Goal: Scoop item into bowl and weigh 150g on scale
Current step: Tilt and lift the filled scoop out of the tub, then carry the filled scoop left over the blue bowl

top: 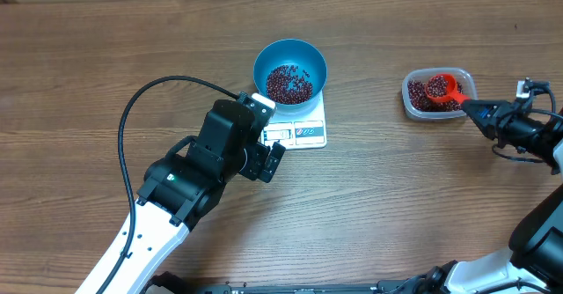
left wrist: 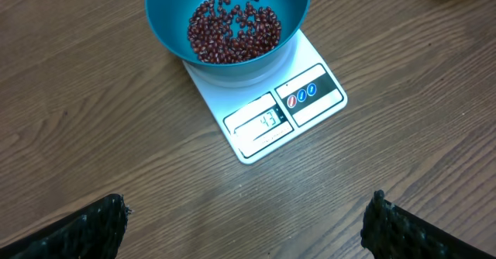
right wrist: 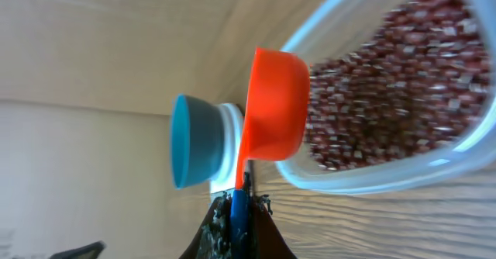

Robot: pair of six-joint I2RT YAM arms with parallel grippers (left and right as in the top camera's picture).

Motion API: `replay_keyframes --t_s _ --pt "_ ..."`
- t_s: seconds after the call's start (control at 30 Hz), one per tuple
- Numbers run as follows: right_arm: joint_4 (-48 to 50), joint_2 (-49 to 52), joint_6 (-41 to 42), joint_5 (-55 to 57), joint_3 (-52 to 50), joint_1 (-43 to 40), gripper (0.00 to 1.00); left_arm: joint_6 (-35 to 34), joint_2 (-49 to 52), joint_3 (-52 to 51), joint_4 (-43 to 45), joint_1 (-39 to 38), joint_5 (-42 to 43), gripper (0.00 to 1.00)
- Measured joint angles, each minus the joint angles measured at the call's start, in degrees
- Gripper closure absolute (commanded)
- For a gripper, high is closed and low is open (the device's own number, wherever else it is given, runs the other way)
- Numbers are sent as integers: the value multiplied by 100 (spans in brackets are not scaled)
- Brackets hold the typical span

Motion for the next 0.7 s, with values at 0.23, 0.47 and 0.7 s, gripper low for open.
replay_keyframes --t_s 0.23,0.47,0.7 --pt "-87 0 -20 -702 0 9 96 0 0 0 0 0 0 1" --pt "-153 0 -28 -968 0 404 96 0 0 0 0 0 0 1" --pt "55 0 -28 -1185 0 1233 96 0 0 0 0 0 0 1"
